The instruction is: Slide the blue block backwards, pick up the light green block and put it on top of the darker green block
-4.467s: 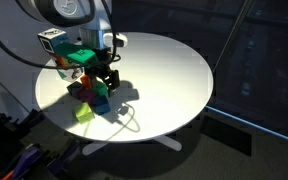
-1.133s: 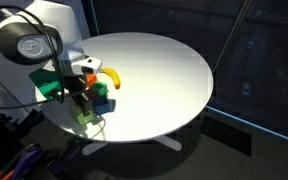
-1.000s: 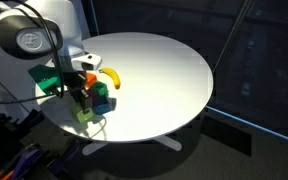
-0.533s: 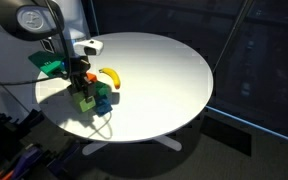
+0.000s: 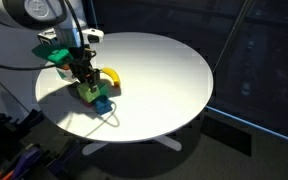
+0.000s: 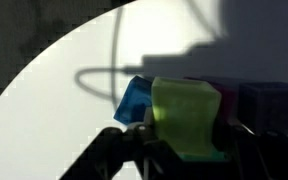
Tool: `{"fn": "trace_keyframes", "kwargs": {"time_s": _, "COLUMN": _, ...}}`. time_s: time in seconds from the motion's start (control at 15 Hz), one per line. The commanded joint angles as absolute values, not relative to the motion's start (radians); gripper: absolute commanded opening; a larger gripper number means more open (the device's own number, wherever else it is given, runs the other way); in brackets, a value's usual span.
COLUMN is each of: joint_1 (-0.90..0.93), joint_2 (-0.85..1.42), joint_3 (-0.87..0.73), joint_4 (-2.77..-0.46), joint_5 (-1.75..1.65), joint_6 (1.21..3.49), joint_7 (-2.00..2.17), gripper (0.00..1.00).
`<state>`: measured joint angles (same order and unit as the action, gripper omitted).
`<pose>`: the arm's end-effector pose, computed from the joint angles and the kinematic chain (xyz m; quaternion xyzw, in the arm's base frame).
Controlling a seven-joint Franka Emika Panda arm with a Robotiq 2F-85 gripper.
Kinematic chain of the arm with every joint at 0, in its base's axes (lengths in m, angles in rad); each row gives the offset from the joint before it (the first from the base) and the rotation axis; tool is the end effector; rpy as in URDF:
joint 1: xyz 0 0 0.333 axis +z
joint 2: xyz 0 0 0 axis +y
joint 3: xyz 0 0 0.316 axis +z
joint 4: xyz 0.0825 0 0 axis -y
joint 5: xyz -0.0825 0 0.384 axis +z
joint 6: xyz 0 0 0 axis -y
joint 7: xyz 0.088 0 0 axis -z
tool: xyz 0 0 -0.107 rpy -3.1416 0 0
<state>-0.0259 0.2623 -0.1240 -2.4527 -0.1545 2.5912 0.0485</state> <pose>0.4646 -0.0700 0.1851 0.9963 -0.0296 -0.0643 0.0492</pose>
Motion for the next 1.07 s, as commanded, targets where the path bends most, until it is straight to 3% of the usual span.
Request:
{"fn": "trace_keyframes", "kwargs": {"time_s": 0.0, "joint_1": -0.029, "joint_2": 0.282, "joint_3": -0.110, "joint_4": -2.407, "joint_5": -0.181, "joint_6": 2.579, "joint_7": 0.003, "gripper": 0.27}}
{"fn": "trace_keyframes", "kwargs": {"time_s": 1.0, "joint_1": 0.018, "joint_2": 0.412, "joint_3": -0.098, "joint_4": -2.231, "joint_5": -0.204, "joint_6": 2.561, "joint_7": 0.011, "gripper": 0.27}}
